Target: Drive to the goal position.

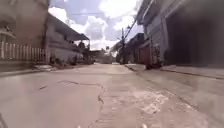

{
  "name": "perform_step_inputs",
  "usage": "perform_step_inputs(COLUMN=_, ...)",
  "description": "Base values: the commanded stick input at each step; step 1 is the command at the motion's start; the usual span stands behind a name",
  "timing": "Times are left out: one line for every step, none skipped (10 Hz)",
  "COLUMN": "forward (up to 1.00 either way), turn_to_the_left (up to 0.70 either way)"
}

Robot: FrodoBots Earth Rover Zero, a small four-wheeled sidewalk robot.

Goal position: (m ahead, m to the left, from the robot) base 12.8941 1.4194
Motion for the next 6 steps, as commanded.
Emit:
perform_step_inputs(forward=0.7, turn_to_the_left=0.0)
perform_step_inputs(forward=0.7, turn_to_the_left=0.0)
perform_step_inputs(forward=0.7, turn_to_the_left=0.0)
perform_step_inputs(forward=0.7, turn_to_the_left=-0.01)
perform_step_inputs(forward=0.7, turn_to_the_left=-0.15)
perform_step_inputs(forward=0.7, turn_to_the_left=-0.29)
